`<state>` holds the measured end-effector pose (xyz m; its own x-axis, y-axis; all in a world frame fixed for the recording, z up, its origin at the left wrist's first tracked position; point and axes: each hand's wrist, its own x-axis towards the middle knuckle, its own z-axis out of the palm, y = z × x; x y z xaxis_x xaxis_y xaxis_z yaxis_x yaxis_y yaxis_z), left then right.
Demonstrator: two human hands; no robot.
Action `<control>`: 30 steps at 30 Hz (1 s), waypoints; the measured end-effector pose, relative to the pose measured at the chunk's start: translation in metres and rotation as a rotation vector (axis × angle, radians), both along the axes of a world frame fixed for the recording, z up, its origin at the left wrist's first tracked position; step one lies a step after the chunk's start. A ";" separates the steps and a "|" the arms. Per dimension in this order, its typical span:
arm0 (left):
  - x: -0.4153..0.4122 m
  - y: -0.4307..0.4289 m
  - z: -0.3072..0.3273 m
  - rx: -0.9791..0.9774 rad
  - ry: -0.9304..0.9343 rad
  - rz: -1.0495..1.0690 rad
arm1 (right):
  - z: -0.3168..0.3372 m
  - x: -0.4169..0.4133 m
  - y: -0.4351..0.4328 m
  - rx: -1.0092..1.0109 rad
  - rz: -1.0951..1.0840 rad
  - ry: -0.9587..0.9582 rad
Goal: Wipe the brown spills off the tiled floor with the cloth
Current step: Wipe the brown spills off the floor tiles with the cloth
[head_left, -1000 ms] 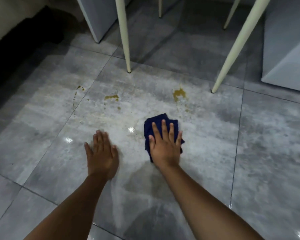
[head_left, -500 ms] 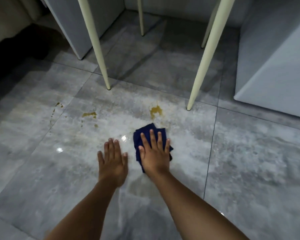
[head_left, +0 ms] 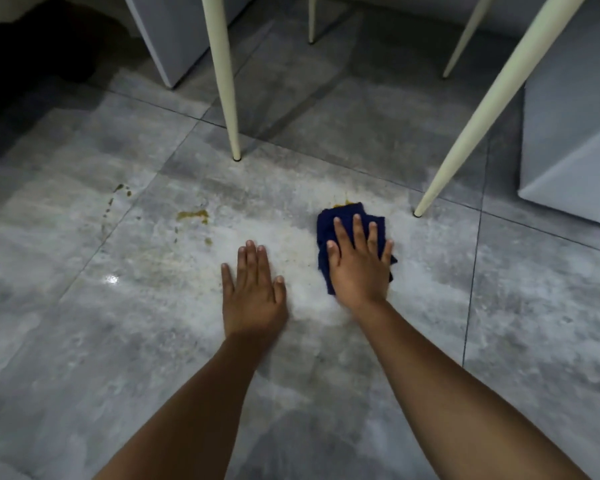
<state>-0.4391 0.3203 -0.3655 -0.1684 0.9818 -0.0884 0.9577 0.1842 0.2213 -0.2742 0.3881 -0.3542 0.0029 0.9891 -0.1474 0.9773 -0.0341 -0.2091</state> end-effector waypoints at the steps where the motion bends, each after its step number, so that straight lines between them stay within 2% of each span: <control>1: 0.000 0.001 -0.001 0.010 0.003 -0.004 | -0.001 0.007 0.003 -0.003 -0.041 -0.002; 5: -0.001 -0.002 -0.004 0.034 0.011 -0.021 | 0.004 0.007 -0.018 -0.056 -0.214 -0.019; 8: 0.000 -0.002 -0.002 0.043 0.008 -0.011 | 0.009 -0.018 -0.016 -0.051 -0.086 -0.006; 12: 0.000 -0.002 0.000 0.010 -0.012 -0.028 | 0.005 -0.025 0.051 -0.027 0.049 0.026; 16: -0.001 -0.002 0.000 0.026 -0.032 -0.033 | 0.003 0.000 0.083 -0.036 -0.125 0.068; 20: -0.001 -0.002 -0.002 0.086 -0.018 -0.020 | 0.007 -0.007 0.012 -0.013 -0.272 0.026; 23: 0.000 -0.002 -0.002 0.075 -0.013 -0.017 | 0.007 -0.025 -0.023 -0.037 -0.099 -0.001; 26: -0.001 -0.001 -0.001 0.055 -0.015 -0.028 | 0.006 -0.015 0.010 -0.018 0.029 0.009; 28: 0.000 -0.001 -0.002 0.058 -0.012 -0.021 | 0.002 0.004 0.024 -0.005 -0.031 0.013; 30: 0.000 -0.001 -0.003 0.068 -0.007 -0.015 | -0.001 0.018 0.009 0.002 -0.197 0.010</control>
